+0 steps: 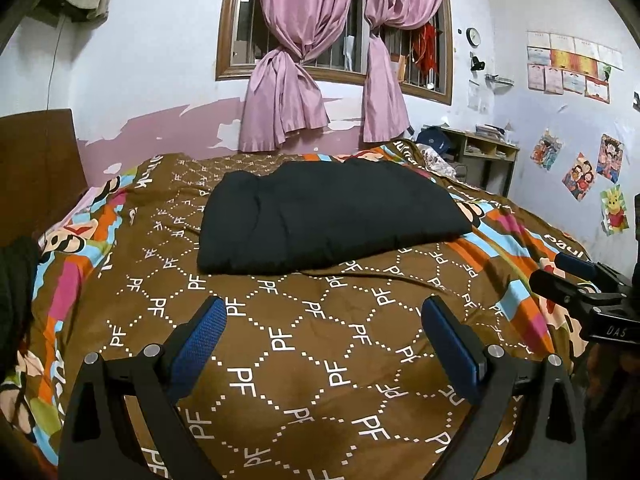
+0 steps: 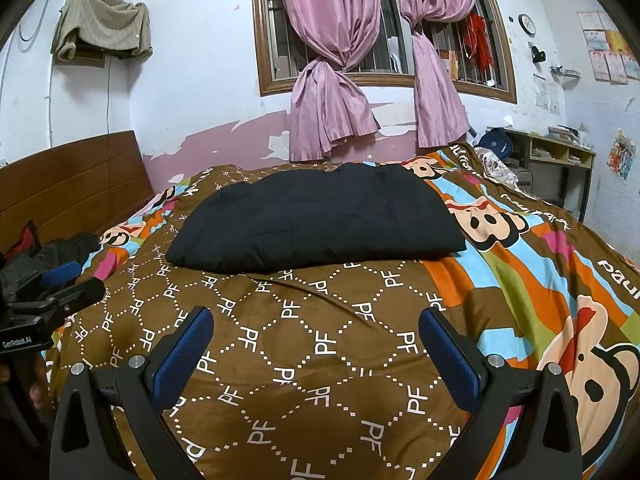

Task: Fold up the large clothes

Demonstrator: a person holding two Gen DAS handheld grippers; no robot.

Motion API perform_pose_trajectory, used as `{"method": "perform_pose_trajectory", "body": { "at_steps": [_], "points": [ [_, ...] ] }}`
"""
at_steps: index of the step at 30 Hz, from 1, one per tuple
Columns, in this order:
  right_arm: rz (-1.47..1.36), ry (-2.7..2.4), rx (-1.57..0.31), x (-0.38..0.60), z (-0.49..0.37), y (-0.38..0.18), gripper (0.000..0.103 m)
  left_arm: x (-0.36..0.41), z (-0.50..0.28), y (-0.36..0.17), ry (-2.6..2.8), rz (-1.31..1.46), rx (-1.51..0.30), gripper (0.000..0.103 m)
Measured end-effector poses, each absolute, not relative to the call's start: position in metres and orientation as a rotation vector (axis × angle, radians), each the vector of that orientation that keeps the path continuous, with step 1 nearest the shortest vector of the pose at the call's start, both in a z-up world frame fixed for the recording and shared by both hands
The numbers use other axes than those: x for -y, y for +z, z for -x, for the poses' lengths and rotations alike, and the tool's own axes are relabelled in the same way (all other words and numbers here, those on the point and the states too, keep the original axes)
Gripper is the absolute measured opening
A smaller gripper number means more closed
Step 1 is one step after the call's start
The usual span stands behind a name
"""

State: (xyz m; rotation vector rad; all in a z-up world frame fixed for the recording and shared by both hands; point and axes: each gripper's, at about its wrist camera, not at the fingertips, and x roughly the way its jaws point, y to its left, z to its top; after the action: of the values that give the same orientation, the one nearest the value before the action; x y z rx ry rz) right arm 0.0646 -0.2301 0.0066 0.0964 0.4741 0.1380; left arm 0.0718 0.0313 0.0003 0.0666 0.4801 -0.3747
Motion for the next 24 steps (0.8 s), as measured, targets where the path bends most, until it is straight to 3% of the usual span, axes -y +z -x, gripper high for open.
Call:
{"method": "perform_pose_trajectory", "body": {
  "at_steps": [24],
  "points": [
    [-0.099, 0.14, -0.476, 0.2286, -0.0638, 0.0067, 0.103, -0.0291, -0.0683, -0.0005, -0.38, -0.072, -0.473, 0.096]
  ]
}}
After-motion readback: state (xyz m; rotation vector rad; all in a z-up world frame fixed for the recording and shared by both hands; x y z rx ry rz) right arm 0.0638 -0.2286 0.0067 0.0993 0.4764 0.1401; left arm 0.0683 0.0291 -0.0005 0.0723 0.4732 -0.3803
